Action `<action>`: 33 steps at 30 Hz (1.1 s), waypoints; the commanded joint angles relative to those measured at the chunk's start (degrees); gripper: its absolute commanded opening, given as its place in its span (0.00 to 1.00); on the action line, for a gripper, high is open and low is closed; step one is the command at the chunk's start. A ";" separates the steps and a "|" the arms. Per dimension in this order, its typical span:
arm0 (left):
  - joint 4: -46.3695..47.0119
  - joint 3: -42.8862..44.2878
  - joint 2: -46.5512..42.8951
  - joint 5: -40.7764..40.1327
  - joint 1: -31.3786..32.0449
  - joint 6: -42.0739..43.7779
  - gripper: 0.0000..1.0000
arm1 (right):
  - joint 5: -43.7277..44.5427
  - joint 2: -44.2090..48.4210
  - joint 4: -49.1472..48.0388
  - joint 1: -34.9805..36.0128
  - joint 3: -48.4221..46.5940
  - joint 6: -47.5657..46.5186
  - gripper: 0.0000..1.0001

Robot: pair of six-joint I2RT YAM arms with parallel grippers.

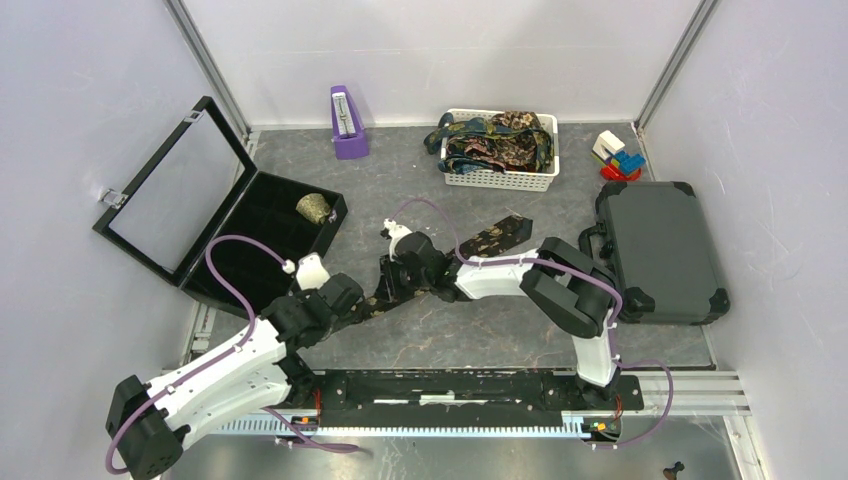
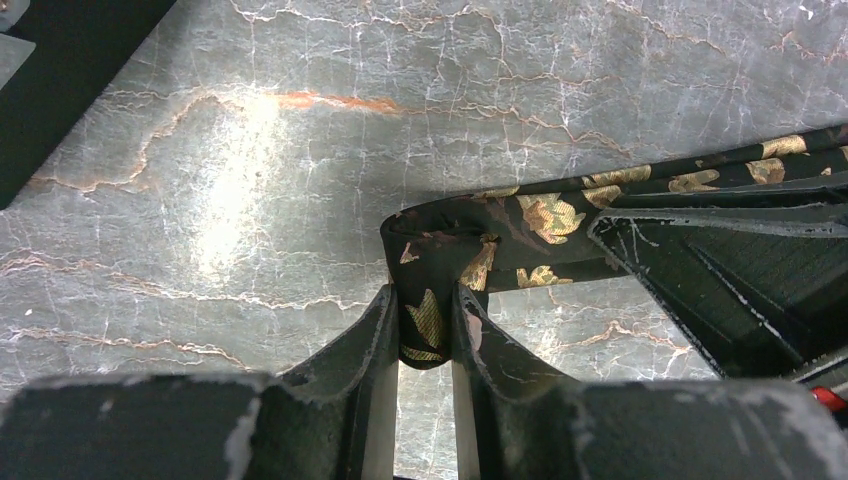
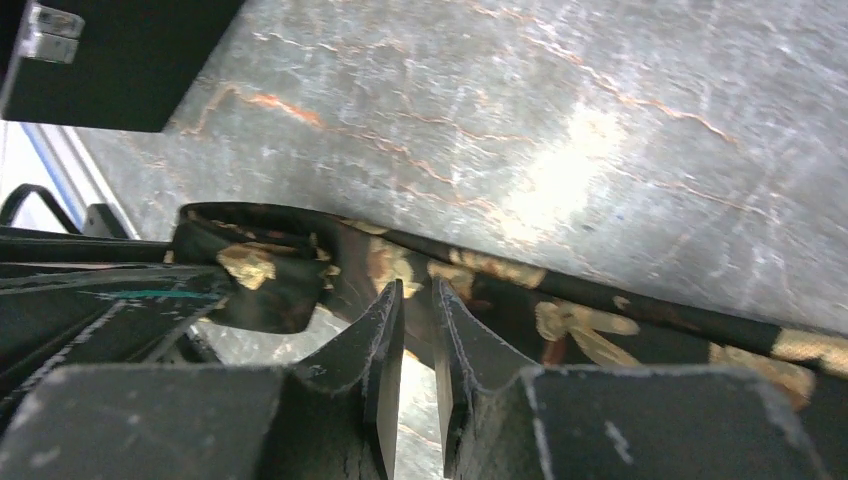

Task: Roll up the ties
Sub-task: Roll the tie at the center of the board.

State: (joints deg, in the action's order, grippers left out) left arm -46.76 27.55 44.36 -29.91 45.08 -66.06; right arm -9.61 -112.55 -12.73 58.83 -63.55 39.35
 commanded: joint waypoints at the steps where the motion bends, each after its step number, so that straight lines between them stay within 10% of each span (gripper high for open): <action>1: -0.87 1.94 -0.13 -2.34 -0.08 2.56 0.06 | 2.68 1.01 -0.08 -0.42 1.82 -1.73 0.22; 33: -1.41 2.24 1.65 -3.05 -0.06 2.47 0.04 | 0.97 4.62 -2.99 4.71 2.43 2.68 0.21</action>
State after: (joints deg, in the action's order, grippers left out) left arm -47.72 27.81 45.67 -30.33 45.08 -65.95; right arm -6.70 -108.47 -12.78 62.15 -58.33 40.82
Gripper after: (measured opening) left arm 0.287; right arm 0.210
